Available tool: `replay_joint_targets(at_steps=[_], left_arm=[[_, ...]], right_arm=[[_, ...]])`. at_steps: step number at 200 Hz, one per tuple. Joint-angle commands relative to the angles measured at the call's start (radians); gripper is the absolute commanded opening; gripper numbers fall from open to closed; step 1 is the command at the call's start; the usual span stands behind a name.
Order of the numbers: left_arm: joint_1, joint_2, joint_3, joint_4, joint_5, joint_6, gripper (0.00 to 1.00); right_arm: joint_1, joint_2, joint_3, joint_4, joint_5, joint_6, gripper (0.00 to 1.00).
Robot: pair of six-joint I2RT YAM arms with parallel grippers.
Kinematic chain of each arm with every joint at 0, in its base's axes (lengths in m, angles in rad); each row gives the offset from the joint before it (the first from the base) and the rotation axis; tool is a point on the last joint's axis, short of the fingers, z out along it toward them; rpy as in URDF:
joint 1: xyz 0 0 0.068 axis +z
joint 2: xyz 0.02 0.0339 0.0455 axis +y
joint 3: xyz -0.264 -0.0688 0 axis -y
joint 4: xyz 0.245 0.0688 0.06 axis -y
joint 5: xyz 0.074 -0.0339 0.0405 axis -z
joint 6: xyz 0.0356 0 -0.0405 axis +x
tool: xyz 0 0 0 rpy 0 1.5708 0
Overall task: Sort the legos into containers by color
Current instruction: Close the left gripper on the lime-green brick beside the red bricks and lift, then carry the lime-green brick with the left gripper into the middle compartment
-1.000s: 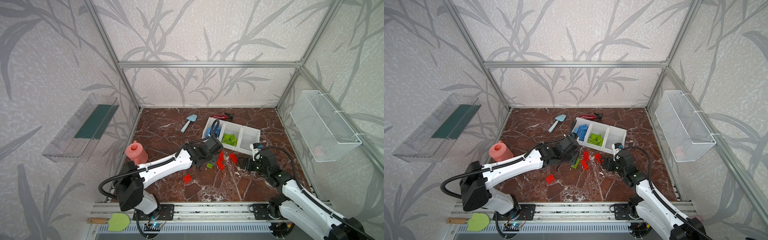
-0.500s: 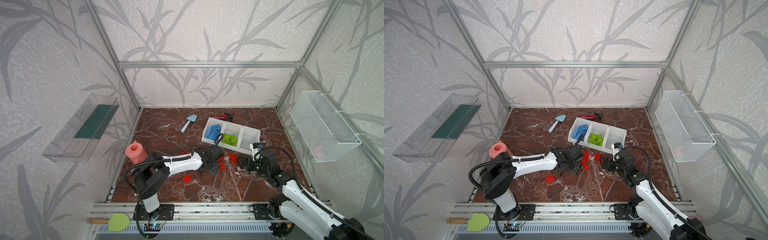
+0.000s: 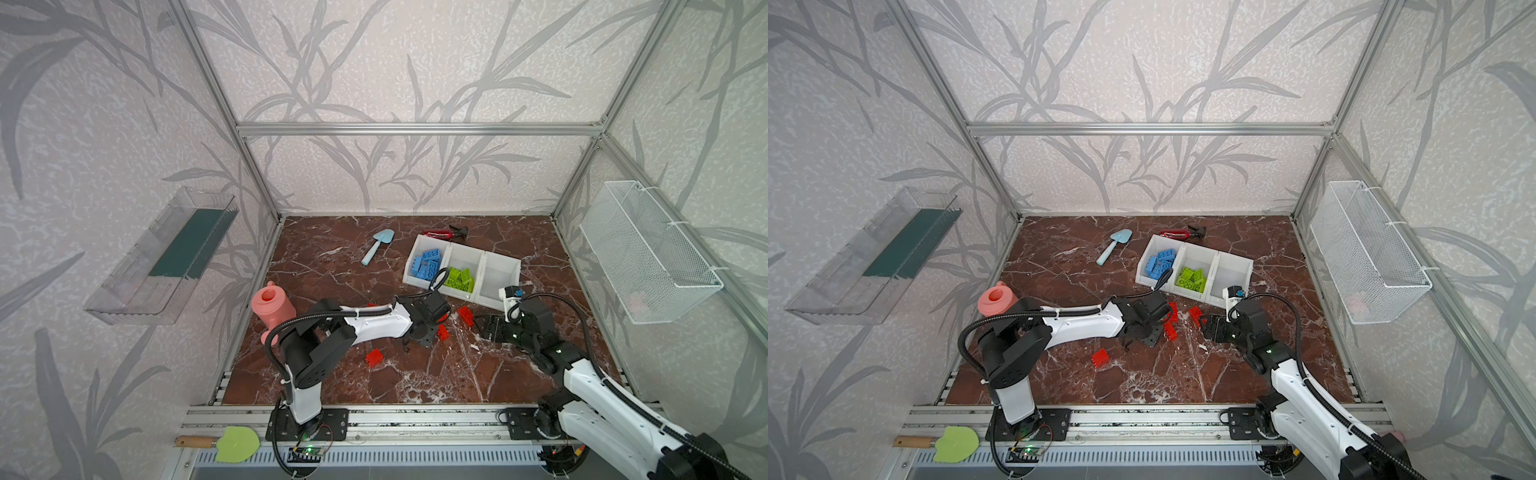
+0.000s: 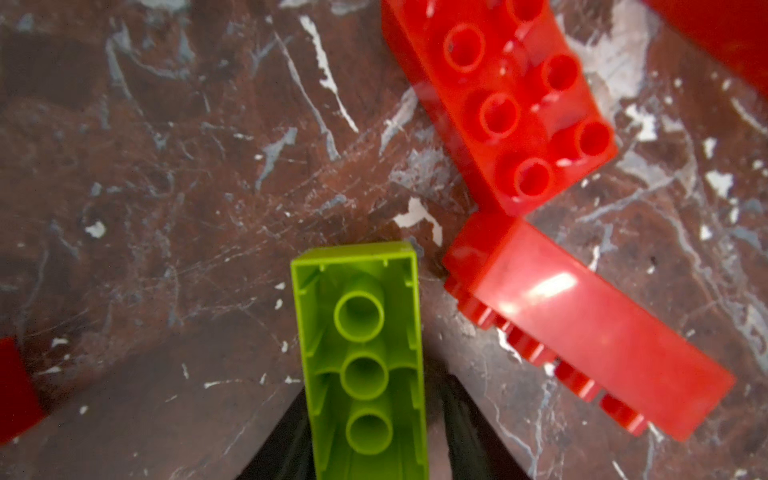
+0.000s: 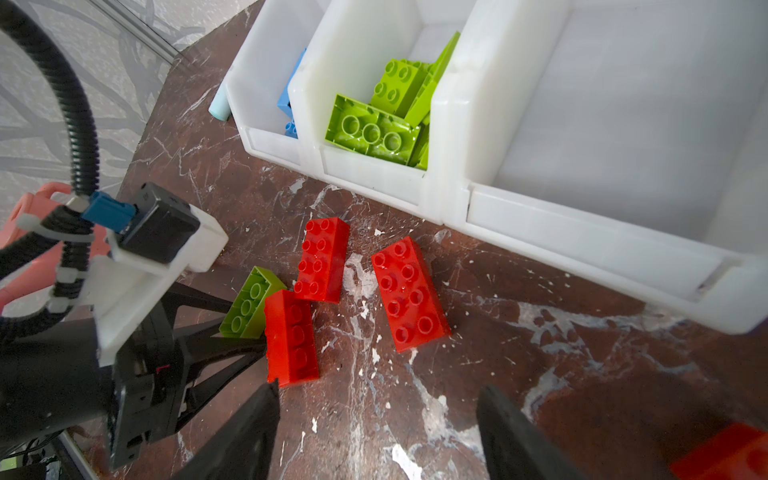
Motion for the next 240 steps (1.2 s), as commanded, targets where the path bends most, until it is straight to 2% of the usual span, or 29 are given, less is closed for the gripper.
replay_joint_targets(at_steps=[1, 35, 94, 126, 170, 240], left_arm=[[0.004, 0.022, 0.017, -0.022, -0.047, 0.006, 0.41], [0.000, -0.021, 0.011, -0.036, -0.057, 0.005, 0.35], [-0.009, -0.178, 0.037, -0.119, -0.084, 0.031, 0.34], [-0.008, -0.202, 0.107, -0.144, -0.062, 0.059, 0.34], [-0.009, -0.114, 0.263, -0.154, -0.028, 0.100, 0.34], [0.013, 0.129, 0.568, -0.178, 0.065, 0.151, 0.34]], right_arm=[[0.005, 0.005, -0.013, 0.022, -0.010, -0.012, 0.76], [0.005, 0.003, -0.015, 0.022, -0.010, -0.012, 0.76], [0.005, -0.010, -0.018, 0.023, -0.020, -0.007, 0.76], [0.005, -0.031, -0.025, 0.023, -0.023, -0.003, 0.76], [0.005, -0.062, -0.042, 0.029, -0.026, 0.006, 0.76], [0.005, -0.094, -0.061, 0.048, -0.024, 0.023, 0.76]])
